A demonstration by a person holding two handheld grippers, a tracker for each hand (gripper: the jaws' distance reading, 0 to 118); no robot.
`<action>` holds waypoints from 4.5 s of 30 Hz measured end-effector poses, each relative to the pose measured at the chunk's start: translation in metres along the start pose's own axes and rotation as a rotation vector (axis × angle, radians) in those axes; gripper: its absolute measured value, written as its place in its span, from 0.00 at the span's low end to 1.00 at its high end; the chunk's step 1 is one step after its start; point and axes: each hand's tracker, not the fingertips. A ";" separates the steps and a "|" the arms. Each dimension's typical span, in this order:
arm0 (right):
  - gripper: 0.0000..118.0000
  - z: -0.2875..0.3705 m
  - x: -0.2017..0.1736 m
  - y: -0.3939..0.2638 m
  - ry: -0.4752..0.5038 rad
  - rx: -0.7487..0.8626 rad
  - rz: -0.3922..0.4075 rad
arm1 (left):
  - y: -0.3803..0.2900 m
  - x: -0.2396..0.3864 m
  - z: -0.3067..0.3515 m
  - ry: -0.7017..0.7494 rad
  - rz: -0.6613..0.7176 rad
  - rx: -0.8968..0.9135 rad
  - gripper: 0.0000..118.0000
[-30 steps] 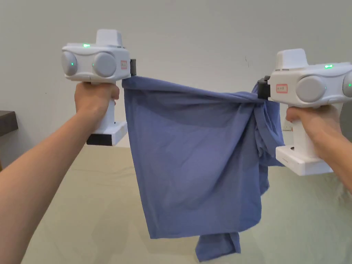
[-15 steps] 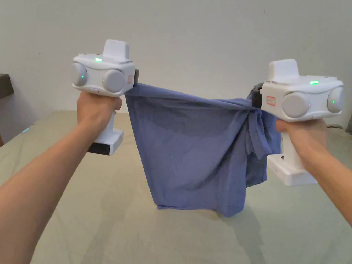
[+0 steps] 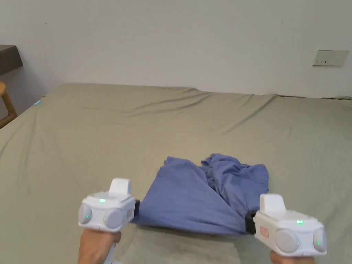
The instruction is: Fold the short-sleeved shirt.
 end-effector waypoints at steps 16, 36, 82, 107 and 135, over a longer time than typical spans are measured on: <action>0.10 0.166 -0.050 -0.230 0.079 -0.129 -0.123 | -0.210 -0.029 0.173 -0.011 0.053 -0.225 0.00; 0.86 0.278 -0.030 -0.135 -0.017 0.367 -0.115 | -0.128 0.008 0.251 -0.167 0.222 0.246 0.98; 0.01 0.314 -0.024 -0.090 -0.177 0.607 0.006 | -0.205 -0.009 0.179 -0.018 0.158 -0.242 0.76; 1.00 0.110 0.060 -0.046 -0.150 0.025 -0.013 | -0.166 0.004 0.191 -0.188 0.153 -0.046 0.00; 0.05 0.165 0.041 -0.006 -0.083 0.117 0.066 | -0.108 -0.025 0.190 -0.294 0.404 0.062 0.00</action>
